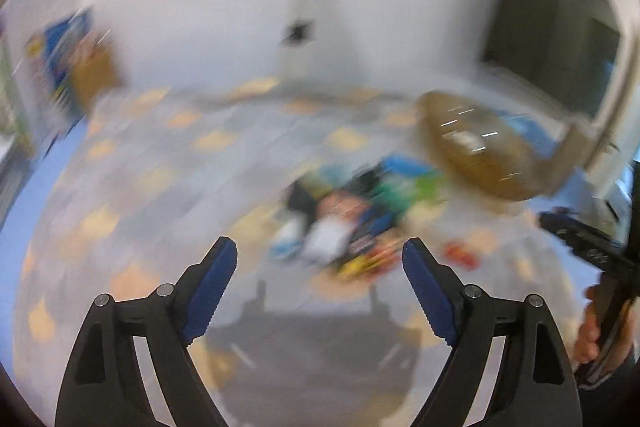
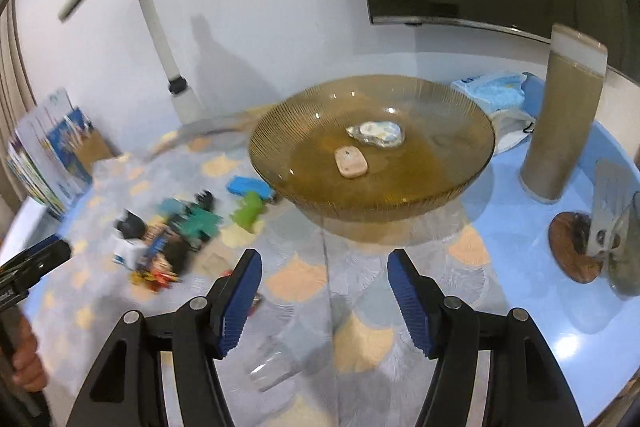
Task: Organize rigid objects
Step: 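Grasp the black-and-white cartoon figure with the left tool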
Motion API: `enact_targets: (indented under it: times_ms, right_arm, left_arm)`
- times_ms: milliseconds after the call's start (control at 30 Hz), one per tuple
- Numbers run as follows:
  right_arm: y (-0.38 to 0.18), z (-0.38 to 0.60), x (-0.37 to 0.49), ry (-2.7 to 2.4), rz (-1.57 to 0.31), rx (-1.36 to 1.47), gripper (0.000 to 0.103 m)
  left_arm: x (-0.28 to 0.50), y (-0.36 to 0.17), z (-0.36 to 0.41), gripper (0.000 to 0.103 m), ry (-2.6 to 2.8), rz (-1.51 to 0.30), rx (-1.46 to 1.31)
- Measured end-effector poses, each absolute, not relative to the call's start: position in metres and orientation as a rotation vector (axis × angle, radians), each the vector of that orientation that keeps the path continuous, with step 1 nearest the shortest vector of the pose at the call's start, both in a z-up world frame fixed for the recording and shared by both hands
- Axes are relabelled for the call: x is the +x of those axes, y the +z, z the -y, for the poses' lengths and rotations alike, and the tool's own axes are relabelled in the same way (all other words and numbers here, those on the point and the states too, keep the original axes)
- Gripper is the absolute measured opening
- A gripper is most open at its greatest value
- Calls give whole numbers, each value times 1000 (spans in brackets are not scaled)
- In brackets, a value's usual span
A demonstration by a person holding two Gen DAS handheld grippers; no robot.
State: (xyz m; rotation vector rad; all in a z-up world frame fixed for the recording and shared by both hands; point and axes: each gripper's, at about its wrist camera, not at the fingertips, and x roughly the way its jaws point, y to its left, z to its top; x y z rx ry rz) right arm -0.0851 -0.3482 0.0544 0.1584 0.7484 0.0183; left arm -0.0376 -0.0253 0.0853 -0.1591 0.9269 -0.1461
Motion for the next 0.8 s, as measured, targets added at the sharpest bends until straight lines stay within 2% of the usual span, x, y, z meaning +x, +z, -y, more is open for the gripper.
enact_targets:
  times_ms: [233, 567, 667, 767, 800]
  right_arm:
    - [13, 357, -73, -39, -808, 178, 64]
    - [0, 356, -65, -56, -845, 163, 65]
    - [2, 359, -67, -37, -835, 181, 69]
    - [3, 360, -68, -34, -828, 190, 81]
    - [3, 360, -69, -36, -823, 188, 82]
  left_arm:
    - [-38, 25, -11, 84, -40, -1053, -284]
    - [-42, 25, 1, 85, -16, -1038, -182]
    - [-42, 24, -1, 85, -22, -1031, -205]
    - [-41, 24, -1, 86, -24, -1031, -208]
    - [-41, 24, -1, 86, -24, -1031, -205]
